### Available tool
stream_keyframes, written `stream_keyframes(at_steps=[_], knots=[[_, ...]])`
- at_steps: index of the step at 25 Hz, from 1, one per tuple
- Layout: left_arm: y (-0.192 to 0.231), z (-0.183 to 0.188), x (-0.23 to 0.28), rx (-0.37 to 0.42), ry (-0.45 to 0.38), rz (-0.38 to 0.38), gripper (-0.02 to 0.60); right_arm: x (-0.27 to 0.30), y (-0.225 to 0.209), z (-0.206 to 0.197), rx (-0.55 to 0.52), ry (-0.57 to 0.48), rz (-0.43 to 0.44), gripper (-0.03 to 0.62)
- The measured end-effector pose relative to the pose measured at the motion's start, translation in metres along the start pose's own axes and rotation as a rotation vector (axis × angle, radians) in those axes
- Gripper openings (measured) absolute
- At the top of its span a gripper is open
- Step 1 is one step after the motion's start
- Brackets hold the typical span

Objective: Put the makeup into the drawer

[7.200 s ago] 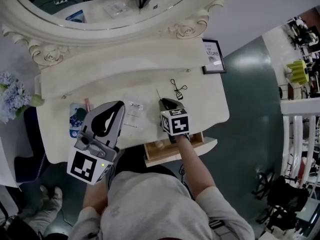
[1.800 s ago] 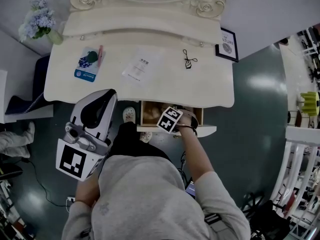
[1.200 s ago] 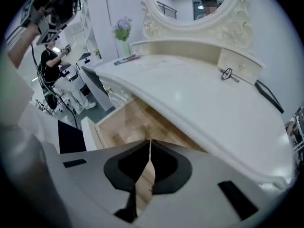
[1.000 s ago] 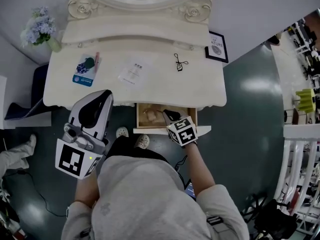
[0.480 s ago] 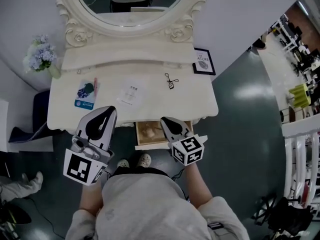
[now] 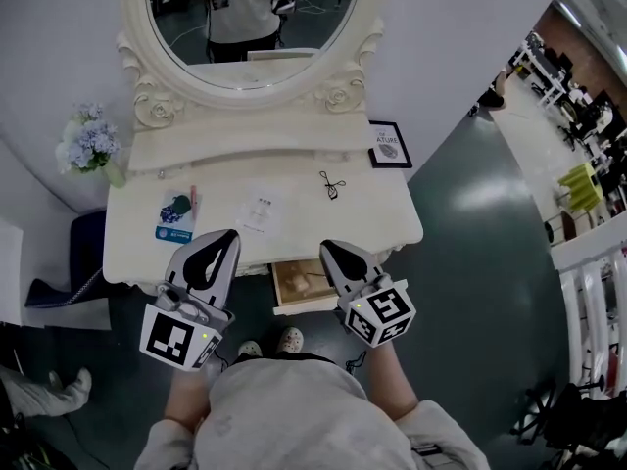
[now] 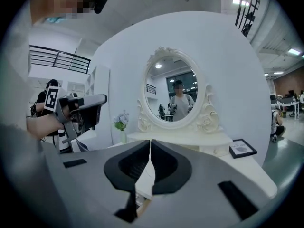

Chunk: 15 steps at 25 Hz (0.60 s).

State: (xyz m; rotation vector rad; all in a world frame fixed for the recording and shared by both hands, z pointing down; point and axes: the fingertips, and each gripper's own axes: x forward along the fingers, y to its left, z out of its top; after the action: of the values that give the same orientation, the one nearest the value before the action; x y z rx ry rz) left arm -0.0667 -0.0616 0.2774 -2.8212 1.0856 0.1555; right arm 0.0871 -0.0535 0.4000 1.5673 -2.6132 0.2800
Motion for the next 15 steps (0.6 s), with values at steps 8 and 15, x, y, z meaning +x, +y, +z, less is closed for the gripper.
stream_keyframes(at_steps=[8,15], knots=[[0.002,0.006,-0.001,0.001,-0.014,-0.031,0.011,-0.01,0.018,0.044,-0.033,-0.101,-0.001,0.025],[0.003,0.009,-0.005,0.005,-0.025,-0.045,0.012,-0.018,0.031,0.069,-0.044,-0.165,0.004,0.025]])
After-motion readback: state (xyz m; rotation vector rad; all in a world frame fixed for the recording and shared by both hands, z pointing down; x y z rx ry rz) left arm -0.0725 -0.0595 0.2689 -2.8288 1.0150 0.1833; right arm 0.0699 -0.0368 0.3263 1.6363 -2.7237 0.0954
